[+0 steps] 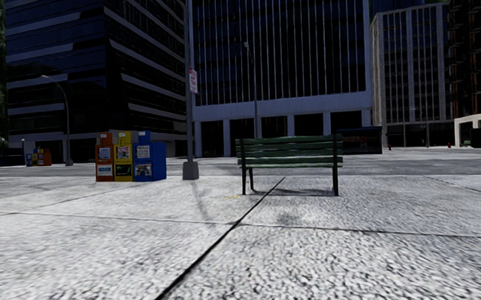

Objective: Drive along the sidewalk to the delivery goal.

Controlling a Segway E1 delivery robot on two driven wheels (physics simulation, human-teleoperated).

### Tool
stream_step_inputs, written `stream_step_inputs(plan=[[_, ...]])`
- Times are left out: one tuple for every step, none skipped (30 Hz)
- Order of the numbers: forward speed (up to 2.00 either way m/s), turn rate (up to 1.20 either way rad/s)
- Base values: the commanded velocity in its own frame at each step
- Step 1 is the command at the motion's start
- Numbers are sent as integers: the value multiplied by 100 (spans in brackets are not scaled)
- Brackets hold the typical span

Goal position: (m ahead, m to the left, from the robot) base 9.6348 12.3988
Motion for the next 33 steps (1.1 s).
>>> stream_step_inputs(plan=[[200, 51], [200, 51], [200, 51], [200, 51], [200, 51], [200, 51], [200, 51], [200, 51], [200, 51], [200, 51], [200, 50], [200, 50], [200, 50], [200, 50], [200, 50], [200, 50], [200, 50], [200, 50], [200, 50], [200, 50], [200, 50], [200, 50], [200, 50], [200, 50], [200, 50], [200, 50], [200, 50], [200, 50], [200, 50], [200, 50], [200, 50], [200, 50], [200, 50]])
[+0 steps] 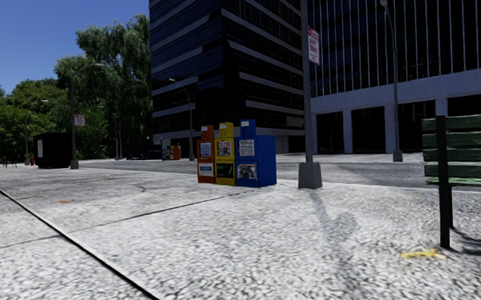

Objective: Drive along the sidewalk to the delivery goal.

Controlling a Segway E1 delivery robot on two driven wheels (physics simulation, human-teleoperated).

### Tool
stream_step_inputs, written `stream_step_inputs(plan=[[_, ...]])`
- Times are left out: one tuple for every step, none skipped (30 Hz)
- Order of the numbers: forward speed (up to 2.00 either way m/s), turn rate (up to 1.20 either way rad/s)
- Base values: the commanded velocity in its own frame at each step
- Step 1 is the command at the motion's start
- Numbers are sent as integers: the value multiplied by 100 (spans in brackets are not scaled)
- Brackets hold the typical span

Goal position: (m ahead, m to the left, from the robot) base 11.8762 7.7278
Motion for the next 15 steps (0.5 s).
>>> stream_step_inputs(plan=[[200, 50], [200, 50], [200, 50], [200, 50], [200, 50], [200, 50], [200, 50], [200, 50], [200, 50], [200, 50], [200, 50], [200, 50], [200, 50], [200, 50], [200, 50]])
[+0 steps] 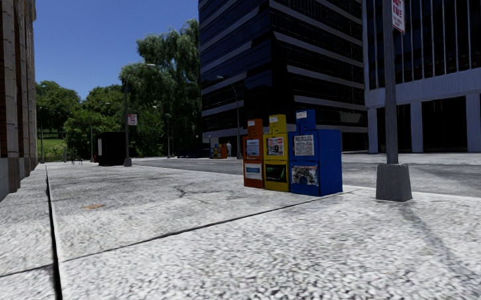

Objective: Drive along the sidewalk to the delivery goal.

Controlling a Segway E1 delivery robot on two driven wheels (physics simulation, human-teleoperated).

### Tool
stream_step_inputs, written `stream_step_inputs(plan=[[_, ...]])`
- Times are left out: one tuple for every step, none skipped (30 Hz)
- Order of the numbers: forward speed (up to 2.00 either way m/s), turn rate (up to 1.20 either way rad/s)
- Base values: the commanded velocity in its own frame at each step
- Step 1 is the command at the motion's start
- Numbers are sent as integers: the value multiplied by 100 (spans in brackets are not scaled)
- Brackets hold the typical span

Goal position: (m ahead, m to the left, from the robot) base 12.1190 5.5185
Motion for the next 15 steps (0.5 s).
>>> stream_step_inputs(plan=[[200, 50], [200, 50], [200, 50], [200, 50], [200, 50], [200, 50], [200, 50], [200, 50], [200, 50], [200, 50], [200, 50], [200, 50], [200, 50], [200, 50], [200, 50]])
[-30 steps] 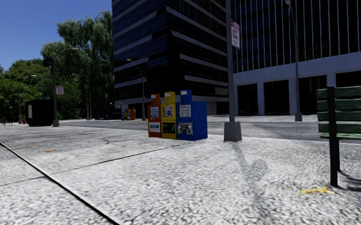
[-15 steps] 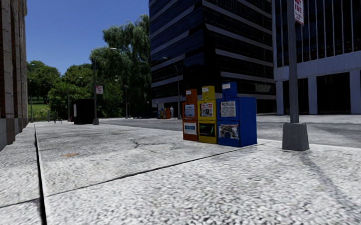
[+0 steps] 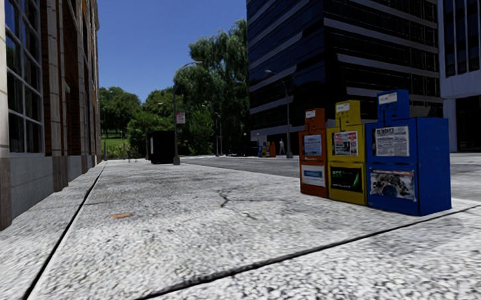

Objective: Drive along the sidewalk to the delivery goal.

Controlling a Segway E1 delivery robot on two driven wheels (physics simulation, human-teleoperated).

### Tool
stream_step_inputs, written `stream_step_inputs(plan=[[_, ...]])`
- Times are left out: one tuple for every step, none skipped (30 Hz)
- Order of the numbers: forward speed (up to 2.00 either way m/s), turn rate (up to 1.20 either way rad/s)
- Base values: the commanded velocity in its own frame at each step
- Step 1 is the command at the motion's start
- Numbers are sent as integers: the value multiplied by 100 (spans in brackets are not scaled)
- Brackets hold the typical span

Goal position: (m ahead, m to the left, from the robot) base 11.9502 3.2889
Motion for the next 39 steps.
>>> stream_step_inputs(plan=[[200, 50], [200, 50], [200, 50], [200, 50], [200, 50], [200, 50], [200, 50], [200, 50], [200, 50], [200, 50], [200, 50], [200, 50], [200, 50], [200, 0], [200, 0], [200, 0], [200, 0], [200, 0], [200, 0], [200, 0], [200, 0], [200, 0], [200, 0], [200, 0], [200, 0], [200, 0], [200, 0], [200, 0], [200, 0], [200, 0], [200, 0], [200, 0], [200, 0], [200, 0], [200, 0], [200, 0], [200, 0], [200, 0], [200, 0]])
